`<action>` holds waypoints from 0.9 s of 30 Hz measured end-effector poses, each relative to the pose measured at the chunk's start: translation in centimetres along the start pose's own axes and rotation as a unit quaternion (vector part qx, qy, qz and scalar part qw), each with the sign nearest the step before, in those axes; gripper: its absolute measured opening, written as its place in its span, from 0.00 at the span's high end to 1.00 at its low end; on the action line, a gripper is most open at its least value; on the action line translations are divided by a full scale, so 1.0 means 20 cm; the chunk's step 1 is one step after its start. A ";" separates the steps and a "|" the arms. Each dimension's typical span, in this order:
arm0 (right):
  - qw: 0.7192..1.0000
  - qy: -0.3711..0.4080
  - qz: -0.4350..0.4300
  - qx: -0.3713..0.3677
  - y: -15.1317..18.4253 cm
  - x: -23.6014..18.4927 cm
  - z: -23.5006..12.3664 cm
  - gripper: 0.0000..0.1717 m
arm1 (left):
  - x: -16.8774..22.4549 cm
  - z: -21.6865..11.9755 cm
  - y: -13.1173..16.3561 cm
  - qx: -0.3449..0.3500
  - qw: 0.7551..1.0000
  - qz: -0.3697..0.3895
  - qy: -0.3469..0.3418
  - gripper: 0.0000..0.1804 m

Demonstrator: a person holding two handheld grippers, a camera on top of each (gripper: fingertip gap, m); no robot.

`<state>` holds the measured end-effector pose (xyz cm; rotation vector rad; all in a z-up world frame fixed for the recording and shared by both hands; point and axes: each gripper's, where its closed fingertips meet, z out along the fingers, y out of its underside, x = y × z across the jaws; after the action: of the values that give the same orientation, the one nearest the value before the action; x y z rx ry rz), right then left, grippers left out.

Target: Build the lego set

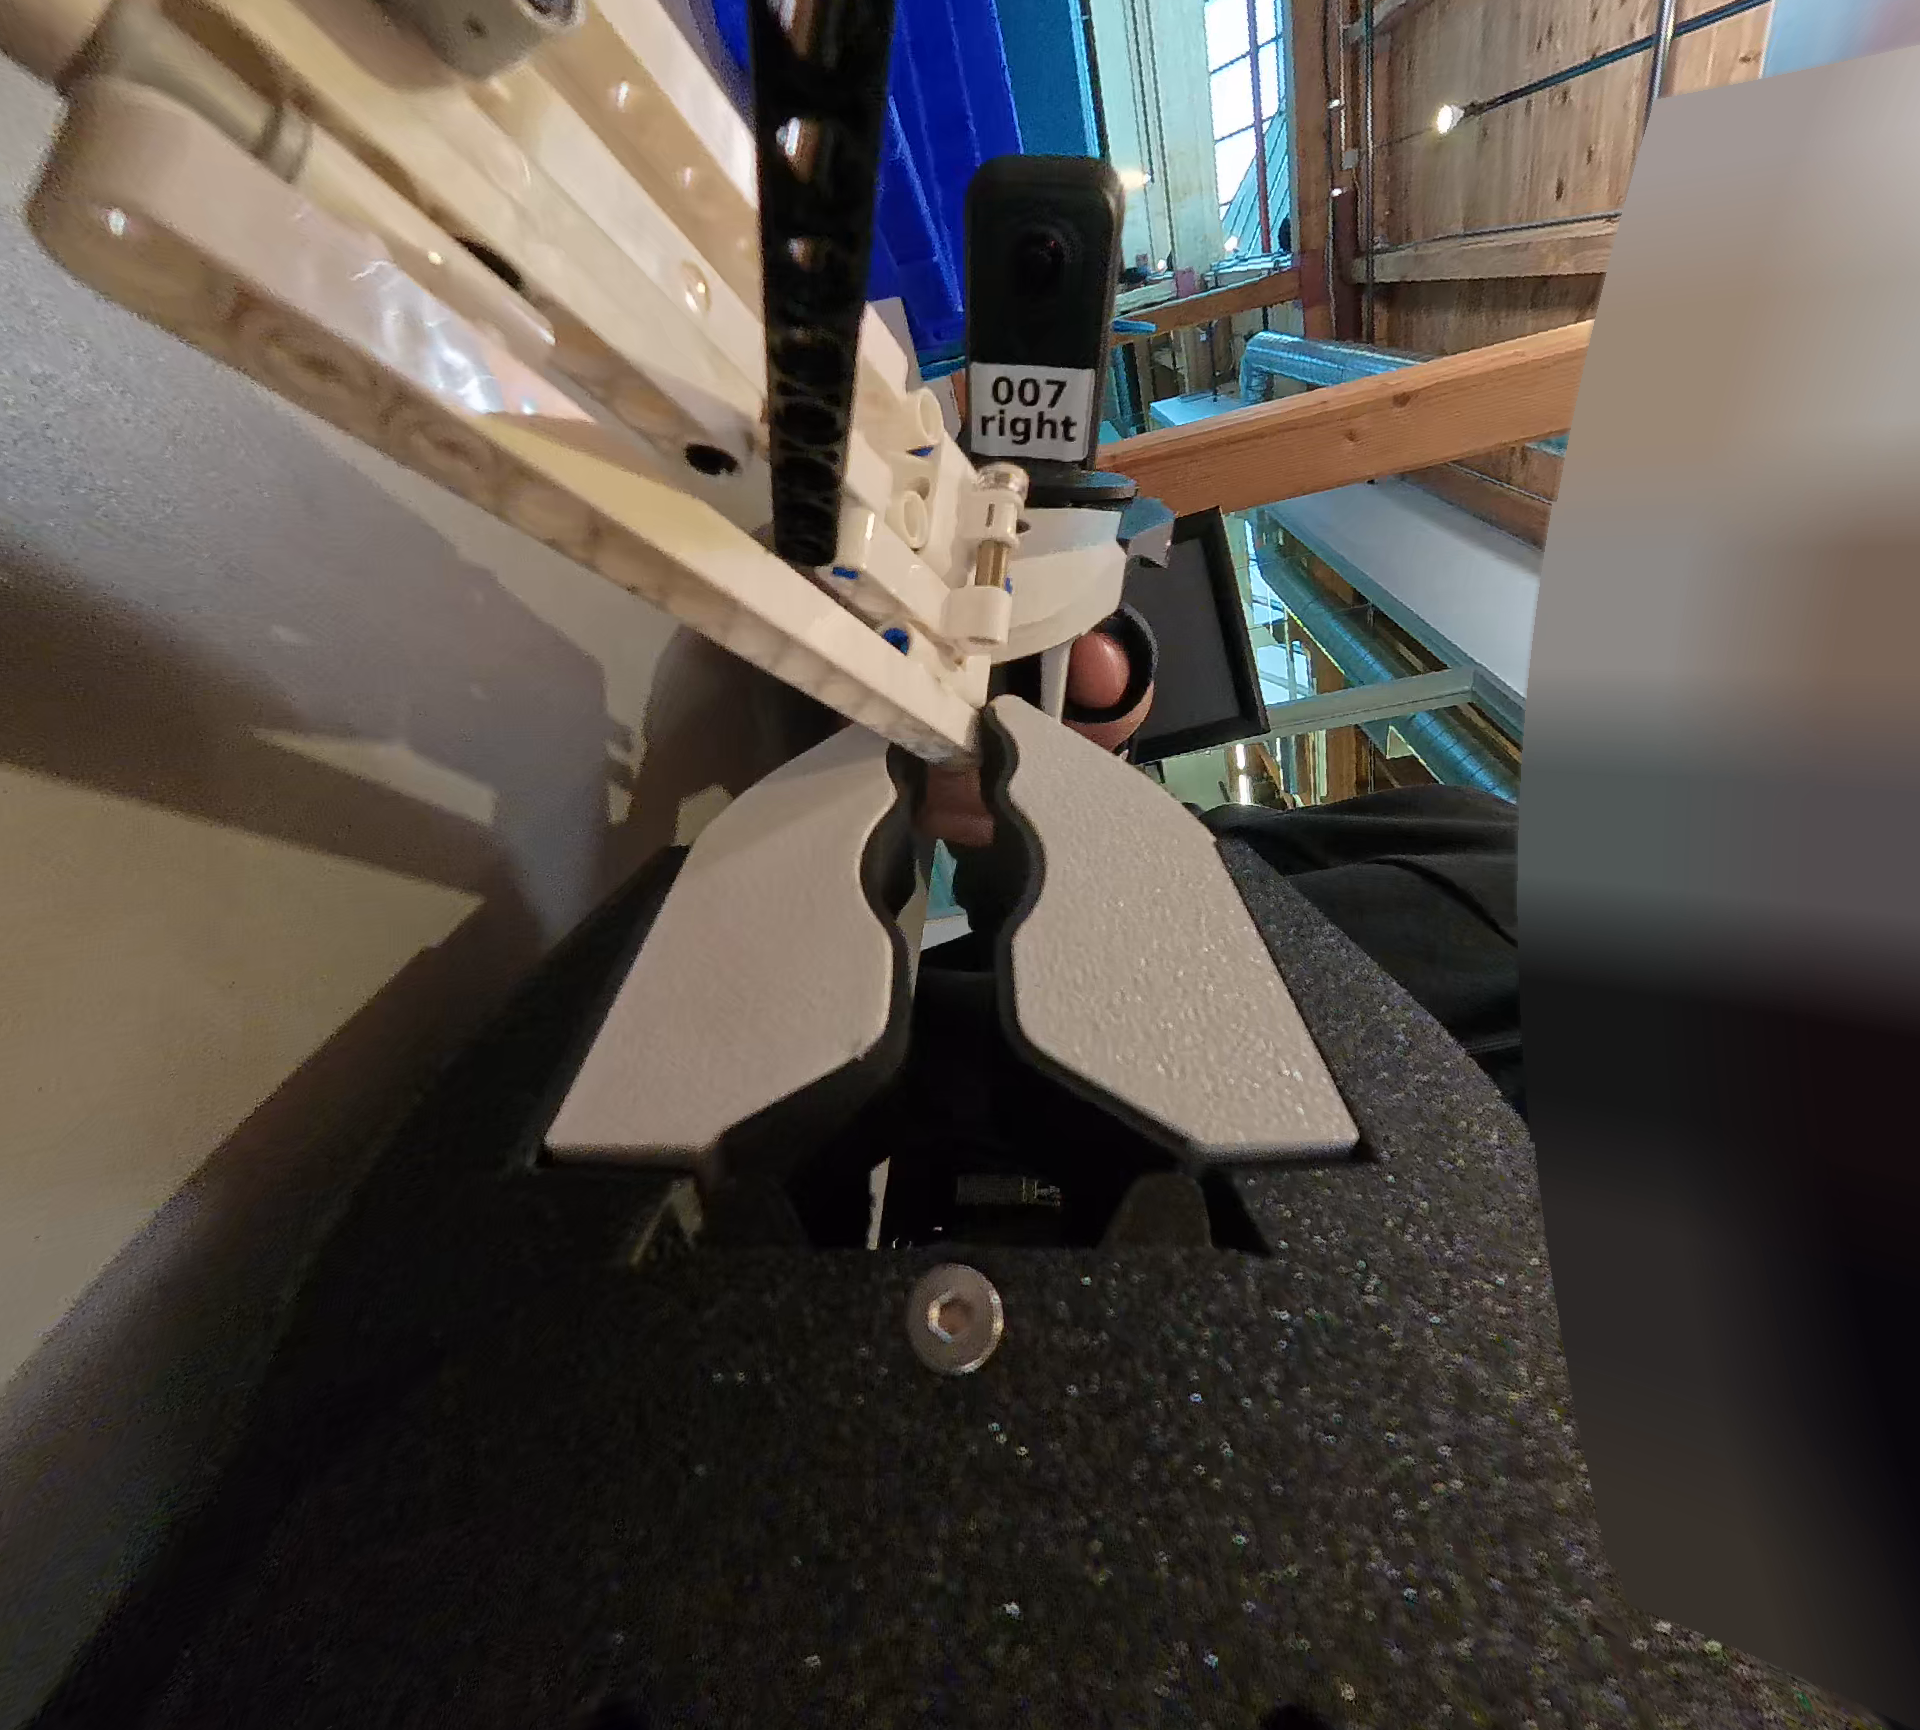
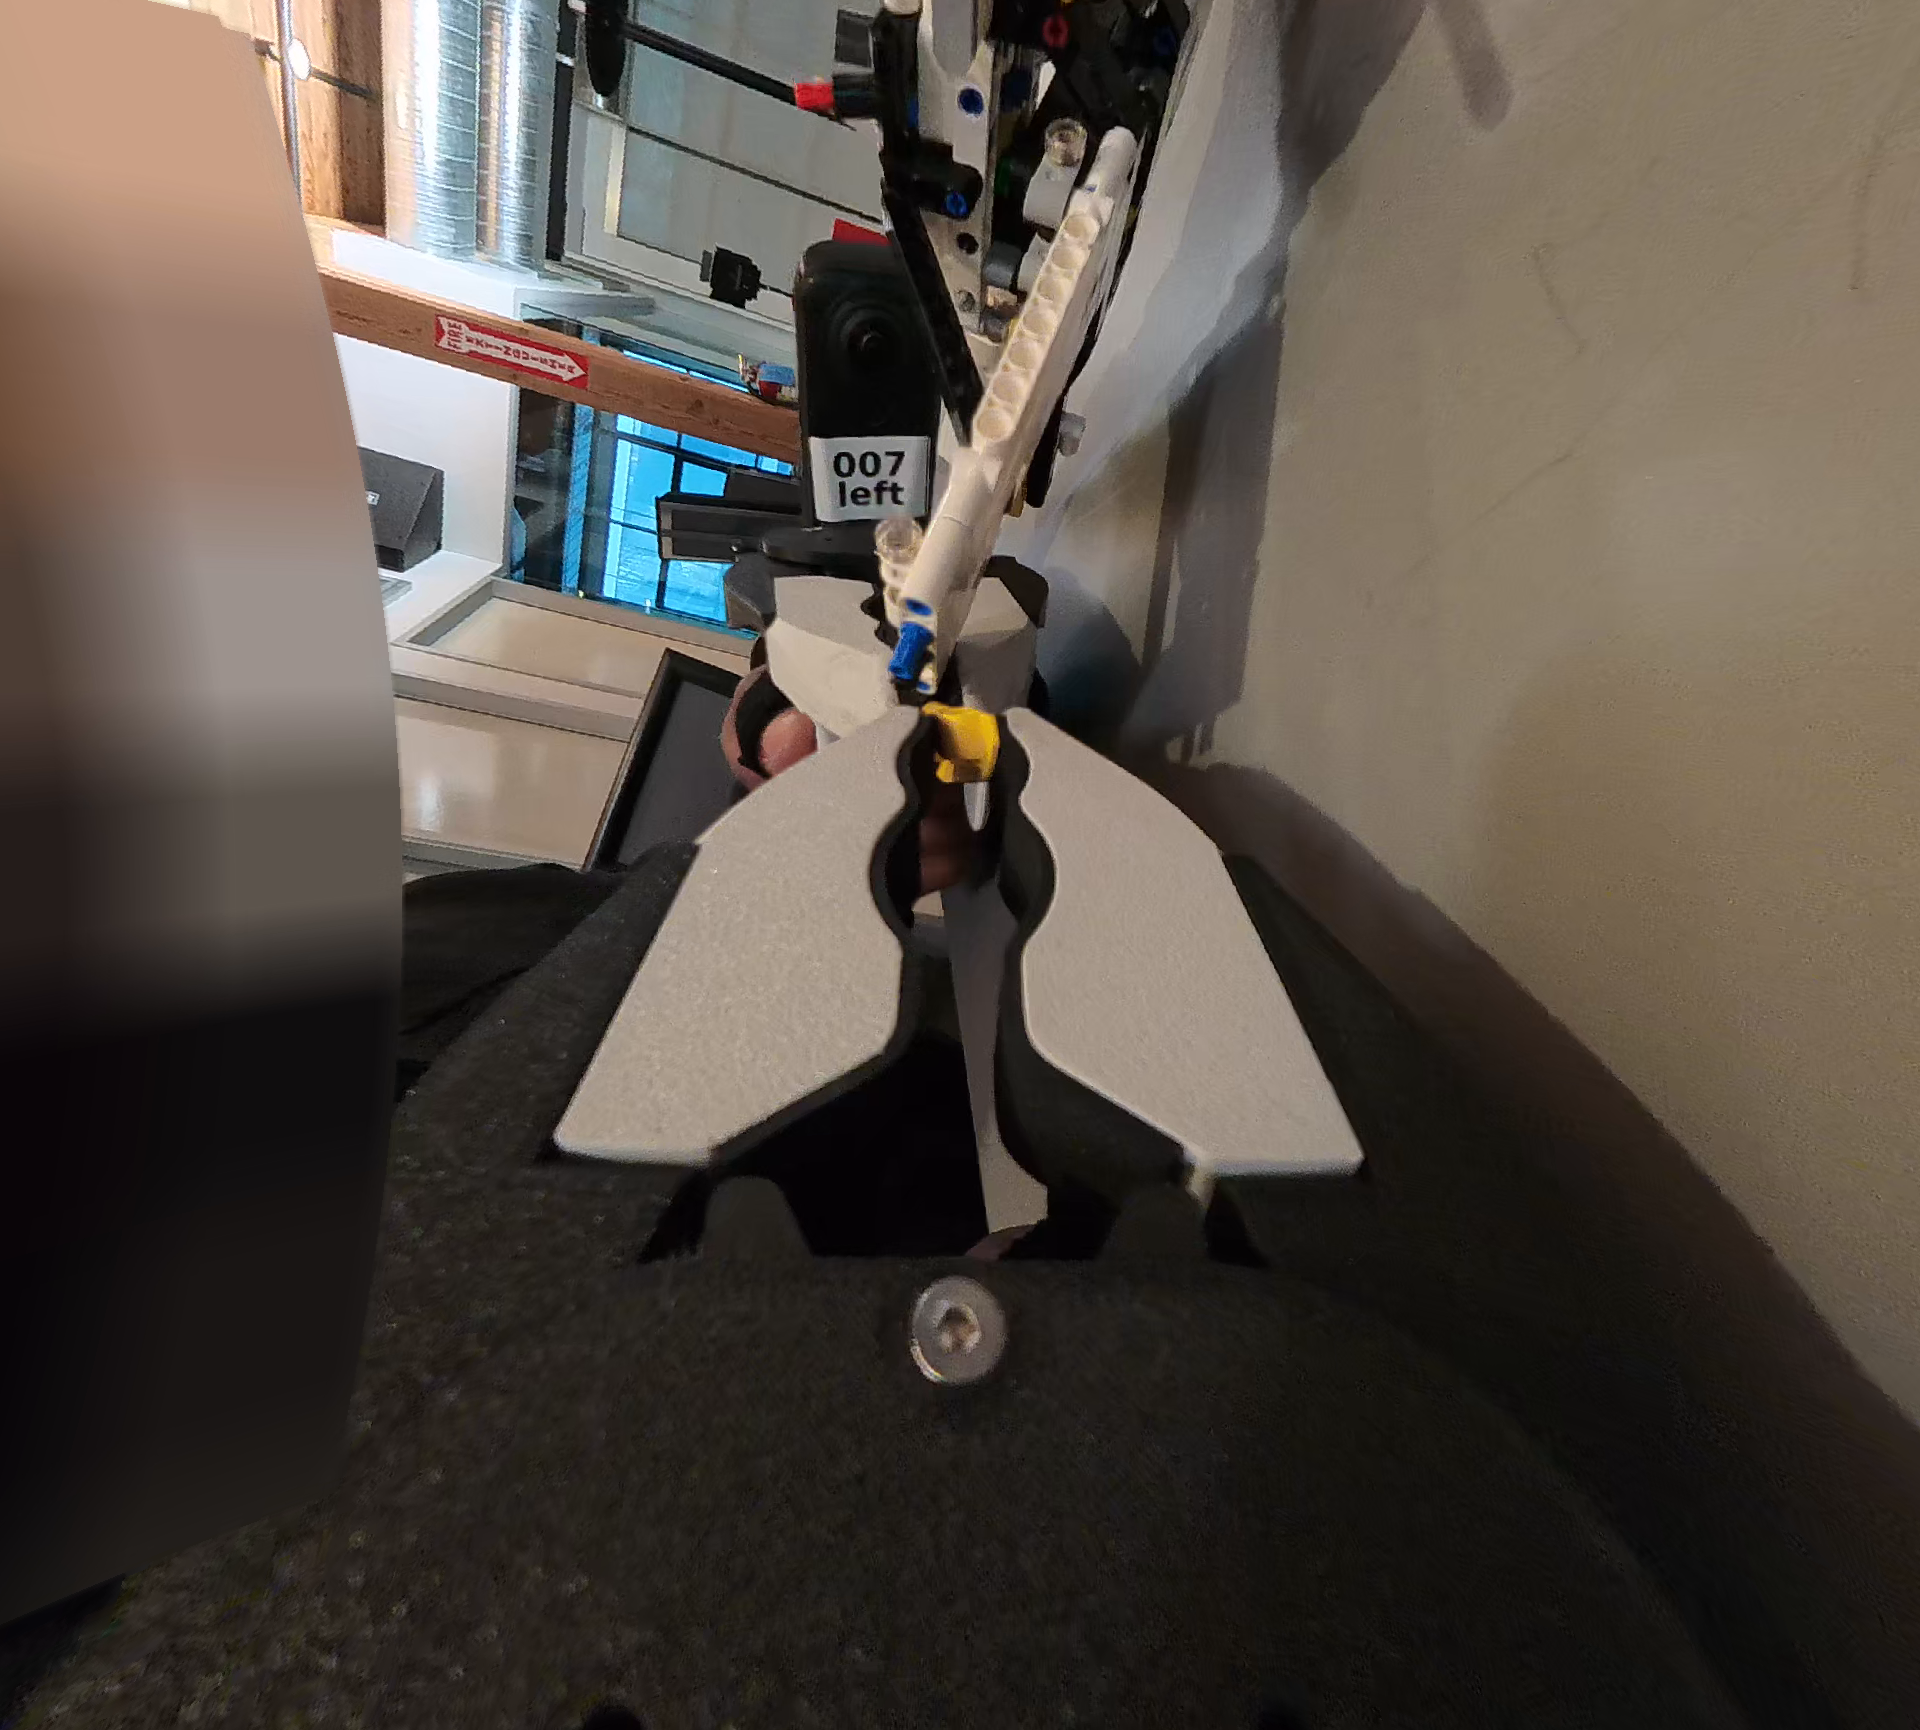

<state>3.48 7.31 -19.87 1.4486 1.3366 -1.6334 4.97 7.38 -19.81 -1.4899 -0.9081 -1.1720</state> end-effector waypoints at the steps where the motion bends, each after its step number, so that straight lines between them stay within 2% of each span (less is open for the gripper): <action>1: 1.000 0.003 -0.004 -0.004 0.01 0.00 0.00 0.95 | -0.01 0.01 0.00 -0.002 1.000 0.000 -0.004 0.95; 17: 1.000 -0.010 -0.012 -0.006 0.01 -0.02 0.01 0.96 | 0.01 0.05 0.02 -0.018 1.000 0.012 -0.012 0.95; 27: 0.999 -0.024 0.029 -0.025 0.01 -0.02 0.01 0.95 | 0.03 0.04 0.02 -0.010 1.000 0.016 -0.013 0.95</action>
<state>3.74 6.93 -19.56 1.3980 1.2873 -1.5777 5.66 8.13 -19.37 -1.5340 -0.8900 -1.1443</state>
